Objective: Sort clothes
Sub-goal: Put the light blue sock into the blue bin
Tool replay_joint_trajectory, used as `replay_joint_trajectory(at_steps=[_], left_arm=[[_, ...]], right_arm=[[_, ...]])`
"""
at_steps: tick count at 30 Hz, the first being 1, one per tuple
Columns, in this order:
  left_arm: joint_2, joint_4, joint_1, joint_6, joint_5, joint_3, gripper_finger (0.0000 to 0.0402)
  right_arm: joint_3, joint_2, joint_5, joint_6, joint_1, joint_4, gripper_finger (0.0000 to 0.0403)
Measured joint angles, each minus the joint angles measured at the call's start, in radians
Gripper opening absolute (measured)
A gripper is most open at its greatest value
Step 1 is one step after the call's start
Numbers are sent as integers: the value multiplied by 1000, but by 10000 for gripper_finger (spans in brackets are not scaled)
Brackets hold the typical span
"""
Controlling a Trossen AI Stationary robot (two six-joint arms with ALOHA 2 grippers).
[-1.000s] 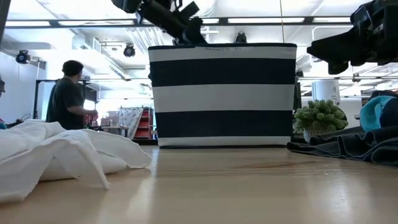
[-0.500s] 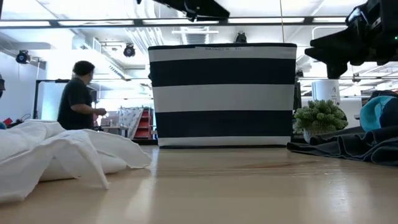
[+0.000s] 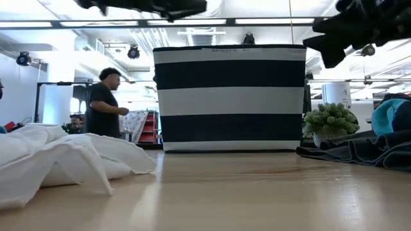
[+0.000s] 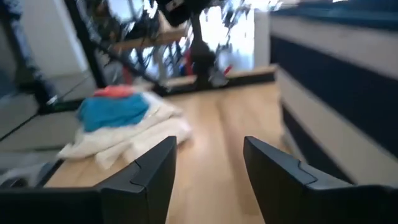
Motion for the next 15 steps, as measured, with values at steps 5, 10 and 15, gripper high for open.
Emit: replay_joint_trajectory(at_steps=[5, 10, 15], left_arm=[[-145, -2, -88, -57, -38, -125, 162], [-269, -10, -189, -77, -196, -247, 150], [-352, -11, -261, -124, -267, -344, 141]], right_arm=[[147, 144, -108, 29, 31, -151, 177], [287, 249, -145, 82, 103, -338, 178], [394, 331, -110, 165, 166, -540, 182]])
